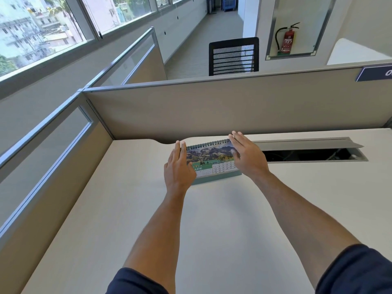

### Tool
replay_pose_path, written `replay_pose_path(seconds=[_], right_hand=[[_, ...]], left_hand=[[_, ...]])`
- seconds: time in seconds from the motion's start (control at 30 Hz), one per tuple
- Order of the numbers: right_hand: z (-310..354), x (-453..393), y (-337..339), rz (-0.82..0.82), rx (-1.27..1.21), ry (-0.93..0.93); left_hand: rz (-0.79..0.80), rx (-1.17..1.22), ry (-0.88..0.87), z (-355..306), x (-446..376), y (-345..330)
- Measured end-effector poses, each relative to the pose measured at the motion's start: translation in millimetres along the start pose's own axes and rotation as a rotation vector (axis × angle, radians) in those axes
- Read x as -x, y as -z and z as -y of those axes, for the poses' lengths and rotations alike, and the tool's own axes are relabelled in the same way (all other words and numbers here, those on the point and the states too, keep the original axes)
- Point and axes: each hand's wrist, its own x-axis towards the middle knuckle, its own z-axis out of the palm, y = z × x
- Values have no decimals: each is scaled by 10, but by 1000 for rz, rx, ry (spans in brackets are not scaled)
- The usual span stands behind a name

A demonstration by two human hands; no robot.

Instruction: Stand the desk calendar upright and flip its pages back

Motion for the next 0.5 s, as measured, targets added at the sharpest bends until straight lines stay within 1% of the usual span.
replay_pose_path(seconds=[0.23,0.4,0.5], right_hand=[[-30,122,55,-14,137,66],[-69,351,109,-85,188,66],[-89,566,164,-107,193,32]], left_hand=[[18,-117,-30,18,85,54],[-33,-152,-68,55,268,108],[-53,-157,-94,44,447,143]])
